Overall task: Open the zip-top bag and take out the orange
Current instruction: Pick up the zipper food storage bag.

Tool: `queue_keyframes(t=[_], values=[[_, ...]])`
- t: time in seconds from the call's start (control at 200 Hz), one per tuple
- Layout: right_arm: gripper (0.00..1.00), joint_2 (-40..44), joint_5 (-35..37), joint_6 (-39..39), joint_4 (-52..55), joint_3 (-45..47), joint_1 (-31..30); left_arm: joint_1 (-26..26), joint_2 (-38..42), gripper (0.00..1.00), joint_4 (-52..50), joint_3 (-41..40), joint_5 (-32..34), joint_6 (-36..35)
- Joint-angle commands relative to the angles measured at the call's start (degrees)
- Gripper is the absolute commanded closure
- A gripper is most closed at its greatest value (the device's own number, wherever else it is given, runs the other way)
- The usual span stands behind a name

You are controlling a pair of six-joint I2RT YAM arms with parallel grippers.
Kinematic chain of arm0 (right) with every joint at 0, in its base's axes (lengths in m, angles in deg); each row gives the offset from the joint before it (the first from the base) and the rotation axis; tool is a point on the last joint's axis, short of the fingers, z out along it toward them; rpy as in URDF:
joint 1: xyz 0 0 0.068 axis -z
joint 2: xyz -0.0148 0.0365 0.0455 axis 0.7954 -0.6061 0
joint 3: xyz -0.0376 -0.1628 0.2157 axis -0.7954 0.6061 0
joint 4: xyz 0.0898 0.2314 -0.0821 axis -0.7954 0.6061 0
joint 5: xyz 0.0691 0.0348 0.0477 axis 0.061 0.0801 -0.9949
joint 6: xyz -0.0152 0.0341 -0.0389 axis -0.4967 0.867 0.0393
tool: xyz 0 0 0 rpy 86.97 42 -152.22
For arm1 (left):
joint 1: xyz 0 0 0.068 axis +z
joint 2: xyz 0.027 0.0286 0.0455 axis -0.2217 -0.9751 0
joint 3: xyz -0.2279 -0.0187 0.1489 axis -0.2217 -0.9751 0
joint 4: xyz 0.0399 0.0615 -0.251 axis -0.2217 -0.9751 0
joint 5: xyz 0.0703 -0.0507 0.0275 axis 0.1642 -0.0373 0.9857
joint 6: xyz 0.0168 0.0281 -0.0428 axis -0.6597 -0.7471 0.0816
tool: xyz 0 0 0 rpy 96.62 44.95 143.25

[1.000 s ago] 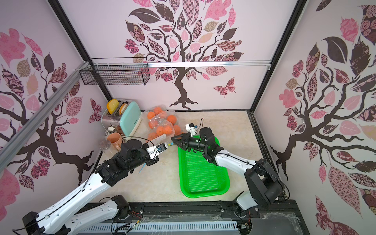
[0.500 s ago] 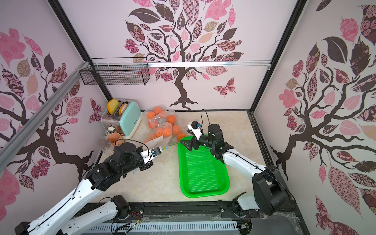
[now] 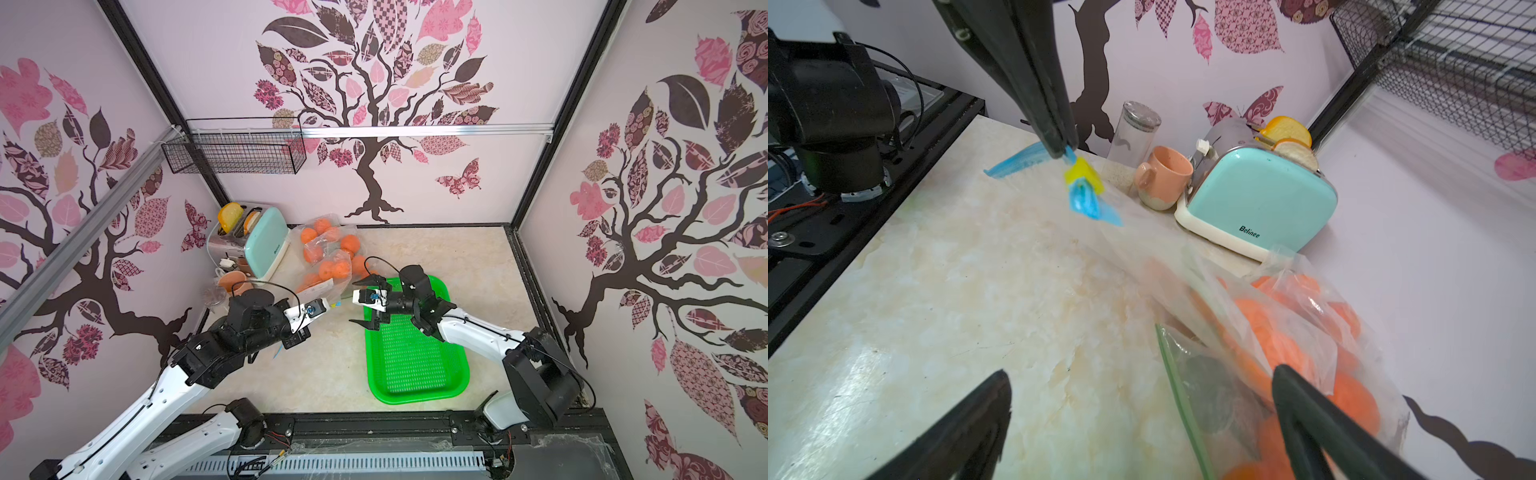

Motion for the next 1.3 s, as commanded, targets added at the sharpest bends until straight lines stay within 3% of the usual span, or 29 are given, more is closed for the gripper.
queue_keyframes(t=[0.0, 0.33, 0.42, 0.79, 0.915, 1.185, 1.235, 1.295], values=[[0.01, 0.5, -2.8, -2.6, -1.8, -3.2, -0.4, 0.7, 0.4, 1.00, -0.5, 1.2, -1.1, 0.8], [0.35, -1.6, -7.3, -4.8, 3.8, -7.6, -1.8, 1.1, -0.3, 1.00, -0.9, 2.1, -2.6, 1.0], [0.48, -1.7, -8.3, -5.2, 4.1, -8.2, -2.4, 1.1, -0.2, 1.00, -0.8, 2.1, -2.5, 1.0], [0.80, -2.0, -7.3, -6.6, 5.7, -8.8, -3.5, 1.3, 0.5, 1.00, -0.2, 1.3, -2.0, 1.0], [0.98, -2.3, -6.4, -7.5, 7.6, -9.7, -3.5, 1.3, 0.5, 1.00, -0.4, 1.3, -1.9, 1.1], [1.00, -1.6, -7.4, -5.3, 6.7, -9.8, -3.5, 1.3, 1.2, 1.00, 0.4, 0.5, -2.1, 2.0], [1.00, -1.5, -8.0, -4.6, 7.0, -9.9, -3.5, 1.3, 1.6, 0.62, 0.9, 0.4, -3.3, 2.7], [1.00, -1.4, -8.7, -4.5, 7.8, -10.0, -3.4, 1.3, 2.5, 0.39, 1.7, 0.0, -5.4, 2.3]])
